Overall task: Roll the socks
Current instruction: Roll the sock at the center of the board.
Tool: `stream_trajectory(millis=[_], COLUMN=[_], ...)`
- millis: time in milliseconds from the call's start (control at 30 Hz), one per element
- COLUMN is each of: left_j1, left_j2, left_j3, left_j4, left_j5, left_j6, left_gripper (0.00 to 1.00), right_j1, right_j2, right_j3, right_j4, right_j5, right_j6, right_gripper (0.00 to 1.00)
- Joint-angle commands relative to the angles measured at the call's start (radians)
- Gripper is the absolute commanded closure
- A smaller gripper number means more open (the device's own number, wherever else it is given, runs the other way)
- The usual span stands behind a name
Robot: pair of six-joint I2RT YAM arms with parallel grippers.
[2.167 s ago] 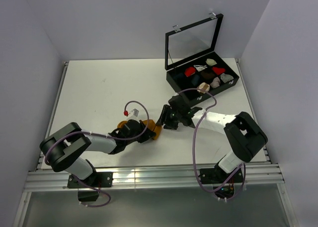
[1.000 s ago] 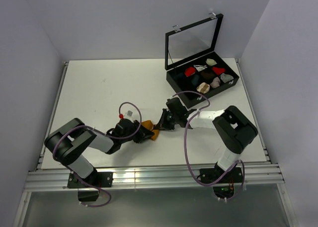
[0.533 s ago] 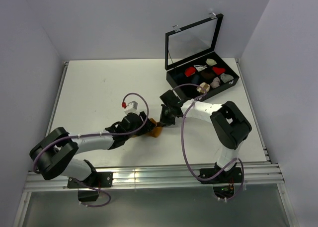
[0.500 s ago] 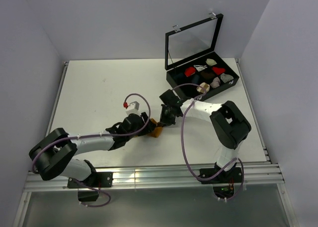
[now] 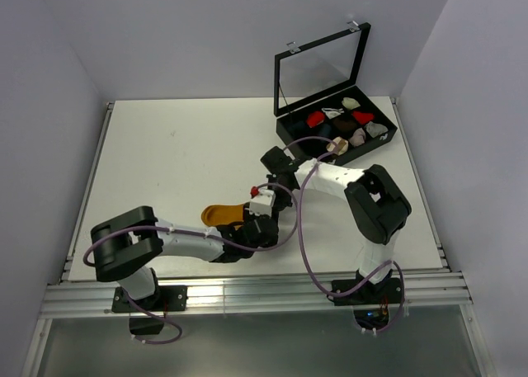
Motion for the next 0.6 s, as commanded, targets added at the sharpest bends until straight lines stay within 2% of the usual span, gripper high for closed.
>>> stream_trajectory(millis=[0, 167, 233, 333, 467, 500, 567], left_j1=[-0.044, -0.067, -0.067, -0.068, -0.065, -0.062, -0.05], left_j2=[0.048, 0.089, 0.109, 0.149, 0.158, 0.146, 0.122], left_j3=[0.076, 0.101, 0.107, 0.131, 0.111, 0.099, 0.067], left_j4=[-0.023, -0.052, -0.093, -0.167, -0.262, -0.276, -0.276], left_j5=[-0.131, -0.155, -0.156, -0.165, -0.144, -0.139, -0.092], left_j6=[0.066, 0.063, 0.034, -0.052, -0.155, -0.199, -0.242], left_gripper=[0.42, 0.46, 0.64, 0.79, 0.93, 0.97, 1.0], right_j1=[0.016, 0.019, 0.019, 0.019, 0.019, 0.019, 0.018], right_j2=[0.02, 0.021, 0.024, 0.023, -0.009, -0.038, -0.077], right_j3=[0.026, 0.017, 0.017, 0.014, -0.033, -0.049, -0.098], right_j4=[-0.044, -0.033, -0.032, -0.026, 0.043, 0.089, 0.146], right_j5=[0.001, -0.01, -0.02, -0.031, -0.063, -0.069, -0.085], right_j6=[-0.021, -0.018, -0.018, -0.024, -0.01, -0.004, 0.016], right_gripper=[1.0, 1.0, 1.0, 1.0, 0.99, 0.93, 0.86])
